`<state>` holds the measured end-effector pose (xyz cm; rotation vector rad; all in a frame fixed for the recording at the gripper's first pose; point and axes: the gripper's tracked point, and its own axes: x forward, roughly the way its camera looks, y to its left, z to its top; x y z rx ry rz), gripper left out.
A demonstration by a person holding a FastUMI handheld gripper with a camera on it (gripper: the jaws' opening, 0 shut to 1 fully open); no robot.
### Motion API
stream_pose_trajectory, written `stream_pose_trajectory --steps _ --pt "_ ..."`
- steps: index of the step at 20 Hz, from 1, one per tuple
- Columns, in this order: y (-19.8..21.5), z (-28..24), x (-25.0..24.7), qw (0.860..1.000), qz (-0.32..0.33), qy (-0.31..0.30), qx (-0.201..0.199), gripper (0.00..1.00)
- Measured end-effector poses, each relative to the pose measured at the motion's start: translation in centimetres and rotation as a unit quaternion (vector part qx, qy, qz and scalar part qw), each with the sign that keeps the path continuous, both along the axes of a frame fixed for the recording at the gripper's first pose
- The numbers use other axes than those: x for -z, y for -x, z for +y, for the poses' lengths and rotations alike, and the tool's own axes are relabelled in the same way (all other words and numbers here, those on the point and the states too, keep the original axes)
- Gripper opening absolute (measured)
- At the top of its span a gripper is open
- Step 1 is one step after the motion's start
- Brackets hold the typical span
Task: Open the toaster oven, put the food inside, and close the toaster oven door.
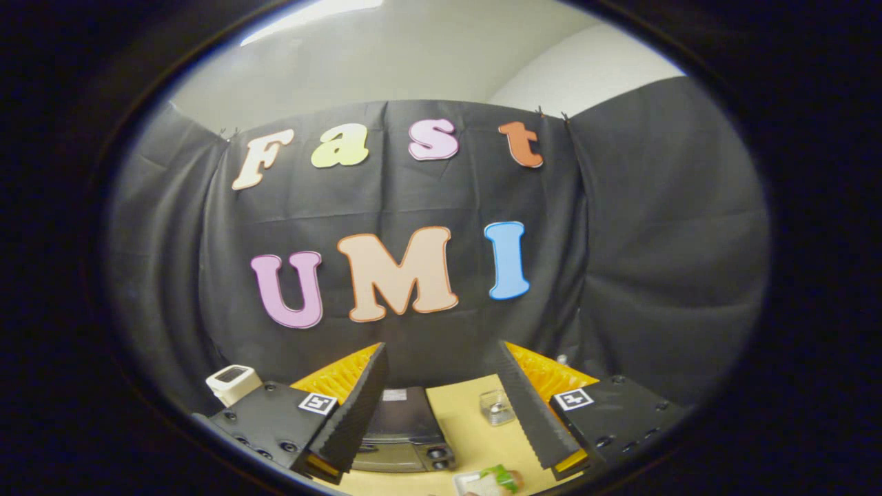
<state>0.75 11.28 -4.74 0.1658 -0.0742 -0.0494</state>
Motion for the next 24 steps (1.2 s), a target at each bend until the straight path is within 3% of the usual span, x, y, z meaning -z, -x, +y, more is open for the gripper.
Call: stream_pose_trajectory --steps 4,12,17,24 --pt "-0.7 3.6 4.7 1.0 -0.004 0.015 -0.006 0.97" --pt "-2.3 13.3 13.3 0.997 0.035 0.007 -0.073 0.97" --pt "-3.9 16.5 18.2 0.991 0.084 0.0 -0.101 0.98" --pt "-5.1 18.0 21.5 0.987 0.106 0.046 -0.108 0.98"
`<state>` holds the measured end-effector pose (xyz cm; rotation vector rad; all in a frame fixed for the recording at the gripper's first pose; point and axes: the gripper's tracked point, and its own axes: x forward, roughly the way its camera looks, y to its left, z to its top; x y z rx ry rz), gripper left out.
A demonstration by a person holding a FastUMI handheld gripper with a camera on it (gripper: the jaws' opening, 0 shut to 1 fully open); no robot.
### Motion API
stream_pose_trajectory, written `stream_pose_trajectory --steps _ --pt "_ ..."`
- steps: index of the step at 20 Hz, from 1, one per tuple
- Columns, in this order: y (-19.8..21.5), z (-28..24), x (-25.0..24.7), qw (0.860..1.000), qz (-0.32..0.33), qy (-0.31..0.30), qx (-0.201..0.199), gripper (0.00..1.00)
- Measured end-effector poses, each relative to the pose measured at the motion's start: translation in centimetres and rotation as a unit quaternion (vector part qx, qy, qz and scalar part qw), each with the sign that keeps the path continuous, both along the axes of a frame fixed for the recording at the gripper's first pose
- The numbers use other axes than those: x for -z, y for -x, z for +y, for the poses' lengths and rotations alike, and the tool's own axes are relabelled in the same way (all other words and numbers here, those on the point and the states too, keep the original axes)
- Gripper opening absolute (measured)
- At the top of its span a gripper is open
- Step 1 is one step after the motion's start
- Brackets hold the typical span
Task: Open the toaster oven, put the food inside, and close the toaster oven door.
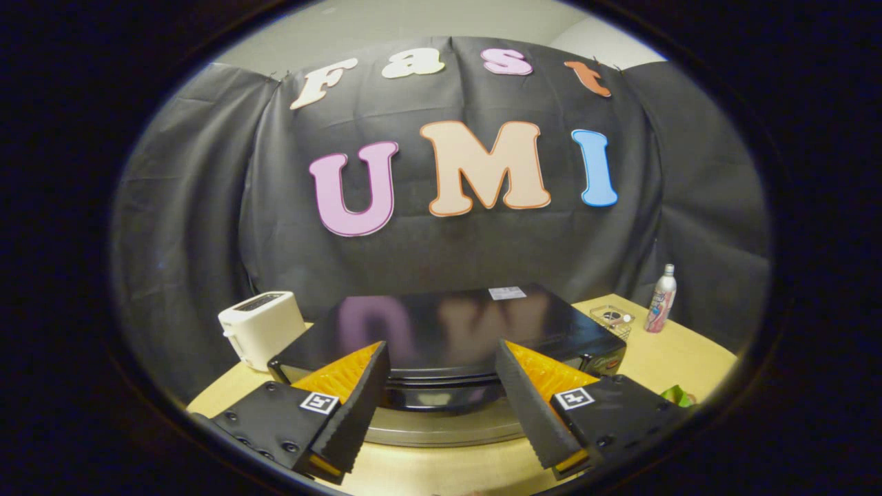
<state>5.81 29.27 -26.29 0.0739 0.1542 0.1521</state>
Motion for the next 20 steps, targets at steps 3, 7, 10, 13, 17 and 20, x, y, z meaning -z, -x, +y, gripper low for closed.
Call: stream_pose_trajectory --steps 3,7,10,13,17,20 --pt "0.1 0.0 0.5 1.0 -0.004 0.012 -0.002 0.98" --pt "0.8 -0.2 0.7 1.0 -0.003 -0.011 -0.001 0.98" --pt "2.1 -0.3 0.8 1.0 -0.007 -0.004 -0.01 0.99" --pt "3.5 -0.6 1.1 1.0 0.0 -0.002 -0.025 0.99" --pt "5.7 -1.1 1.7 0.999 0.009 0.001 -0.033 0.98" --pt "7.6 -1.4 2.4 0.999 0.019 0.003 -0.048 0.98"
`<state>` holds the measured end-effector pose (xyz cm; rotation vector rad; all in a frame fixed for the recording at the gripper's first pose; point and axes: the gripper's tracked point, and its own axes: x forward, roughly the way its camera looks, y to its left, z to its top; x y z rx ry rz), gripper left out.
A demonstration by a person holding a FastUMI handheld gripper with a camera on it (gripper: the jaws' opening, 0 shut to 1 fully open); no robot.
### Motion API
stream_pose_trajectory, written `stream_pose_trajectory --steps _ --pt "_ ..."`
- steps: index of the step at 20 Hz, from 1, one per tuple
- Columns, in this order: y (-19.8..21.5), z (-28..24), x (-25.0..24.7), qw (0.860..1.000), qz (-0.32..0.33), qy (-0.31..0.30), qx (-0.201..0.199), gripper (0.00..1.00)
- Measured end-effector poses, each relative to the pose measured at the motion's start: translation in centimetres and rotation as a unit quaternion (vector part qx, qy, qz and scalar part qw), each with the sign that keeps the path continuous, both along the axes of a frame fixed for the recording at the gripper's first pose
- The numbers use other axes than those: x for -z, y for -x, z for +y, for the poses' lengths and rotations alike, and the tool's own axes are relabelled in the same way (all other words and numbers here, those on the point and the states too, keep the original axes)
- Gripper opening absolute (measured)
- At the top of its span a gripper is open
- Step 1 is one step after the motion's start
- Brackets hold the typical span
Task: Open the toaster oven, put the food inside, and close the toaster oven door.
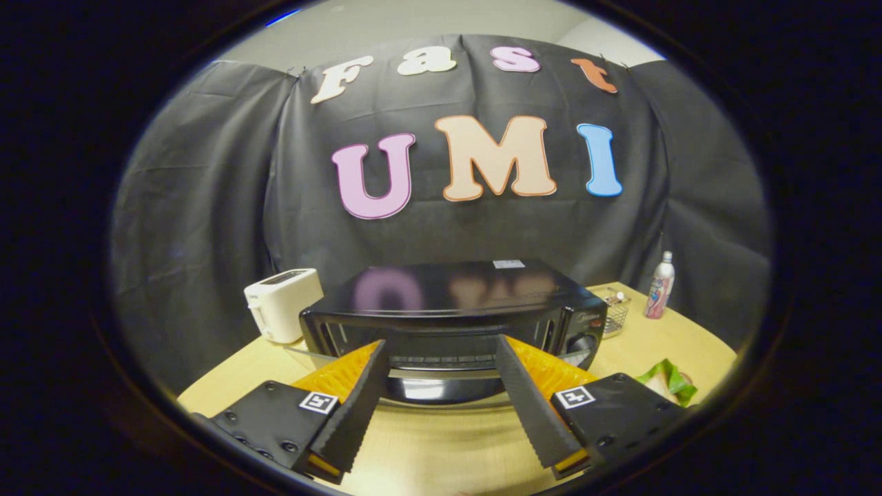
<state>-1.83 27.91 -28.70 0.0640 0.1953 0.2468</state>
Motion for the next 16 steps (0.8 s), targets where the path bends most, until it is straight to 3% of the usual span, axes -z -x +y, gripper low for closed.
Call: stream_pose_trajectory --steps 6,16 --pt "4.3 -0.9 3.3 0.998 0.042 0.029 -0.024 0.98" --pt "7.5 -1.6 9.9 0.984 0.175 -0.001 -0.044 0.97"
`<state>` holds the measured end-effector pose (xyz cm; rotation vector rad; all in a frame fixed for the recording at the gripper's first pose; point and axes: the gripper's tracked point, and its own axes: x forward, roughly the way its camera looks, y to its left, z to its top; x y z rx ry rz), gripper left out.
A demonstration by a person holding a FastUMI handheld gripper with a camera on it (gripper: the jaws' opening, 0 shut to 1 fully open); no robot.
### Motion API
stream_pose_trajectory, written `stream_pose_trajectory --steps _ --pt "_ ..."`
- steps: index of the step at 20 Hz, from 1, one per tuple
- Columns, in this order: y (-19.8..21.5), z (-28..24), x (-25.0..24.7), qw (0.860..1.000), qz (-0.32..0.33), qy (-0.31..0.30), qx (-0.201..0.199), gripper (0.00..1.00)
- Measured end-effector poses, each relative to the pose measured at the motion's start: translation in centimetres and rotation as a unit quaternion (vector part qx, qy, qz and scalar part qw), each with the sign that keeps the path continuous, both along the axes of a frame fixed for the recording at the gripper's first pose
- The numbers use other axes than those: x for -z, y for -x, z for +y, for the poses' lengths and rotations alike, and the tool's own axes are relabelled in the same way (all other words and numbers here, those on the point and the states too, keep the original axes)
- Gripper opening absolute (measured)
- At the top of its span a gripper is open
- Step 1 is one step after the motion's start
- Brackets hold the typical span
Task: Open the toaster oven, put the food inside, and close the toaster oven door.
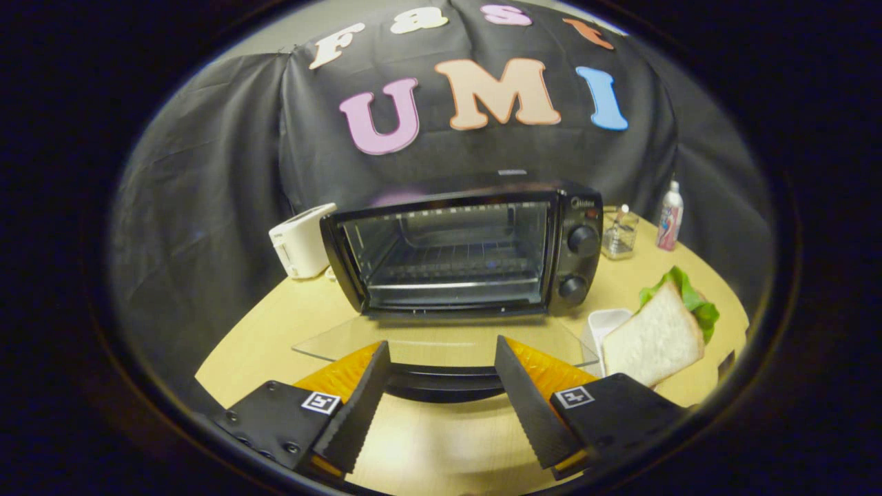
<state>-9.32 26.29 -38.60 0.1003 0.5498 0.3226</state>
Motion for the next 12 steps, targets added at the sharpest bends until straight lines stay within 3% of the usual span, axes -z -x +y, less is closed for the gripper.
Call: stream_pose_trajectory --steps 6,12 --pt "1.3 -0.5 4.6 0.996 0.078 0.036 -0.016 0.96" --pt "1.2 -0.4 4.7 0.997 0.072 0.026 -0.024 0.96"
